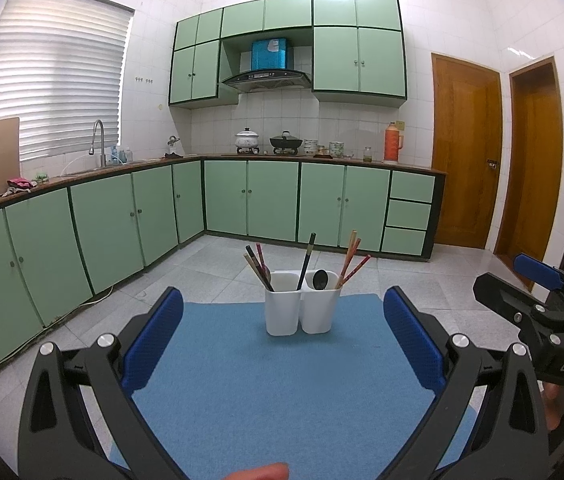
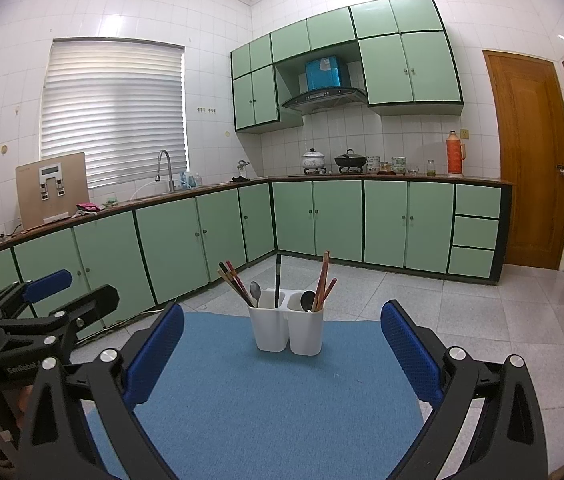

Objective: Organize utensils

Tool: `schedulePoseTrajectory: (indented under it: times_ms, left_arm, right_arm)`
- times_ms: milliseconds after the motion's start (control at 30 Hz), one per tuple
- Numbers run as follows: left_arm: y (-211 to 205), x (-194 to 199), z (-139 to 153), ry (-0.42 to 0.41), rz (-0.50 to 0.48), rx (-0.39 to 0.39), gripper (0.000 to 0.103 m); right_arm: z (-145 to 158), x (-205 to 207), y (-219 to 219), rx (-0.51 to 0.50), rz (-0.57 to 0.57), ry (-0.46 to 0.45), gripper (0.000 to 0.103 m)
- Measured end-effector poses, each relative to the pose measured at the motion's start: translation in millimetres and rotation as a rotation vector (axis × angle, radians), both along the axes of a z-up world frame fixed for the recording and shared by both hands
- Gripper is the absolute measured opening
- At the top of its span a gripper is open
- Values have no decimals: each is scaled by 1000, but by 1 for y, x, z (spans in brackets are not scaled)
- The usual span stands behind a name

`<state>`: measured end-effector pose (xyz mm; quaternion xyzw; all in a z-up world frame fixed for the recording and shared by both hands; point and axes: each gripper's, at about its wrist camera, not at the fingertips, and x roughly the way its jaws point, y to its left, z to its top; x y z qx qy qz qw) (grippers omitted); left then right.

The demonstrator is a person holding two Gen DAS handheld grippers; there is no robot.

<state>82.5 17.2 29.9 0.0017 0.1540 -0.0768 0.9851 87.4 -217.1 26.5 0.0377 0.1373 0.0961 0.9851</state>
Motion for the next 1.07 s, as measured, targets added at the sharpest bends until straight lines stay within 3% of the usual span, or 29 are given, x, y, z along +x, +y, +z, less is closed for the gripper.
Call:
schedulePoseTrajectory:
  times_ms: [1067]
  left_arm:
    - [5,6,-5,20,-1,-8,97]
  right_arm:
    - [-12,2,1,2,-13,15,97]
